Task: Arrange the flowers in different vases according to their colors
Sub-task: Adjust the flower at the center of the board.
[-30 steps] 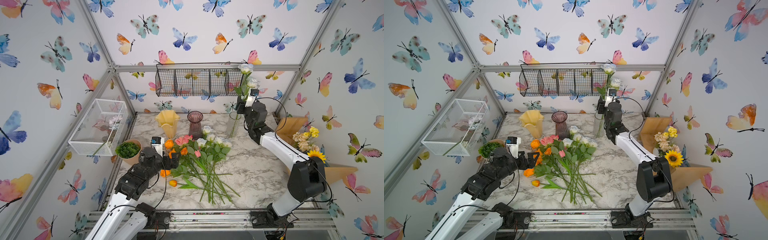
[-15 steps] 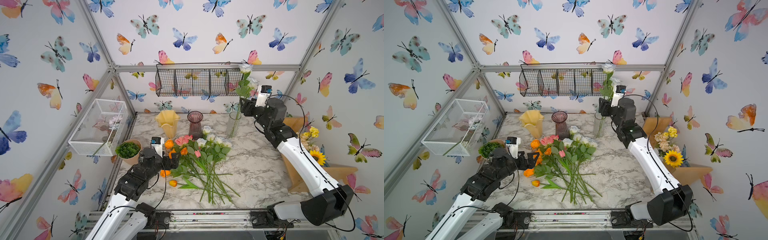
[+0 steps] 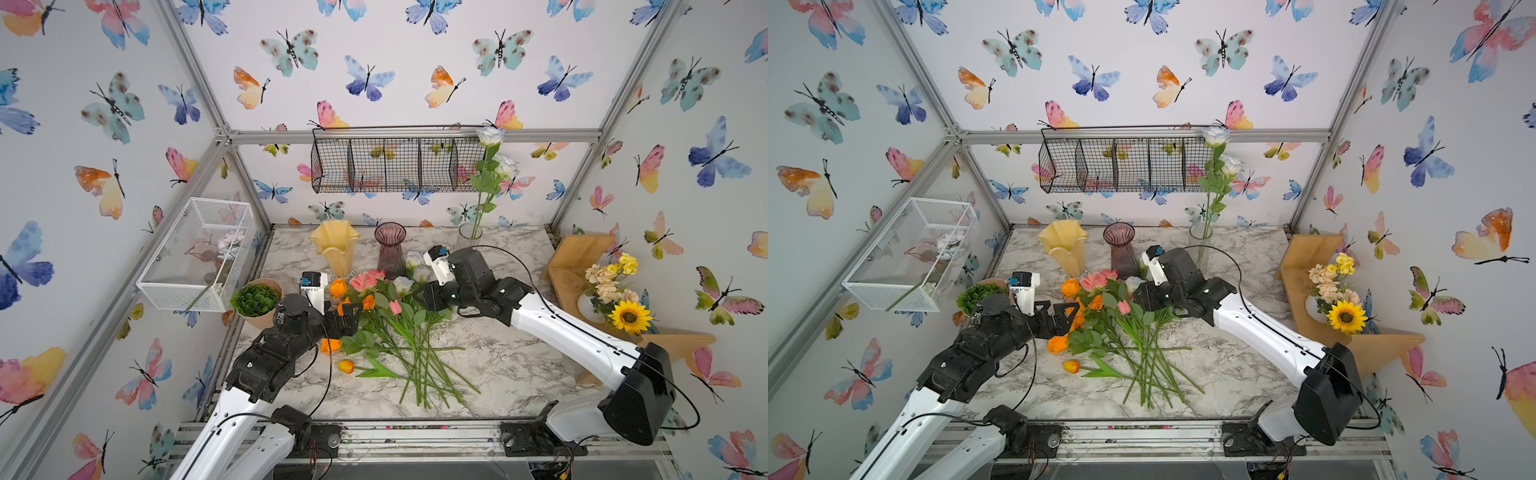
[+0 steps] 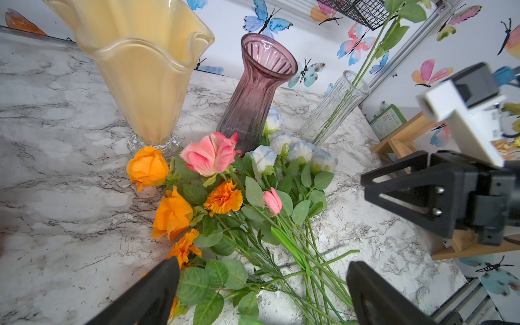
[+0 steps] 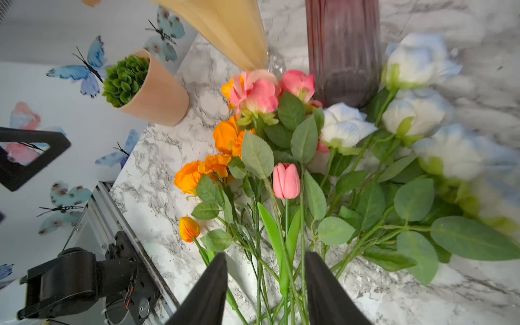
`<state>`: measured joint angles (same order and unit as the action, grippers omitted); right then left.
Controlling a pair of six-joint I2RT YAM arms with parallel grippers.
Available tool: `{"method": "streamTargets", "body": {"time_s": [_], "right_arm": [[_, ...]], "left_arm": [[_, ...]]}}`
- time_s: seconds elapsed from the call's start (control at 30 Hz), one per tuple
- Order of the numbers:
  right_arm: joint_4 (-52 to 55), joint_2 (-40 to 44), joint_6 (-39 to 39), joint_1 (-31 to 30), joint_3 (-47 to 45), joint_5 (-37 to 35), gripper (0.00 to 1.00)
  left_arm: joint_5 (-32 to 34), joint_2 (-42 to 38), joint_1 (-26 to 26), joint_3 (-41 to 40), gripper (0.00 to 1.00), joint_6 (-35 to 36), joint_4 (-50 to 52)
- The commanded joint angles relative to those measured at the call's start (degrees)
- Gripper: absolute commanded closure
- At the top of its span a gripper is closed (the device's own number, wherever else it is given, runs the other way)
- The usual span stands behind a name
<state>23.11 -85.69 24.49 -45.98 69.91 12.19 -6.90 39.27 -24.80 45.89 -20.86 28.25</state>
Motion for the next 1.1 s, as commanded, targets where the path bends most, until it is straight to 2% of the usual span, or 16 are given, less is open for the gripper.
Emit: {"method": "streamTargets", "body": {"time_s": [0.0, 0.13, 0.33, 0.6, 1.07], "right_arm": [[0.7, -4.2, 2.1, -3.5, -0.6, -0.6, 0.55], [1.1, -8.2, 2.8, -6.0, -0.4, -1.8, 0.59], [-1.6, -10.4, 4.0, -6.4, -2.4, -1.9, 0.68], [-1.2, -13.8, 4.0, -7.2, -2.7, -3.9, 0.66], [1.3, -18.1, -0.8, -7.2, -0.9, -8.8, 0.74]], "left_arm": [[-4.2, 0.6, 0.2, 0.8, 0.01, 1.2, 1.5], [-3.7, -0.1, 0.2, -0.4, 0.01, 1.5, 1.8], [-2.5, -1.2, 0.2, -1.8, 0.01, 0.7, 0.8], [-2.1, -1.2, 0.2, -2.4, 0.01, 0.6, 0.5], [-1.8, -0.7, 0.2, -2.5, 0.01, 0.5, 0.3]]}}
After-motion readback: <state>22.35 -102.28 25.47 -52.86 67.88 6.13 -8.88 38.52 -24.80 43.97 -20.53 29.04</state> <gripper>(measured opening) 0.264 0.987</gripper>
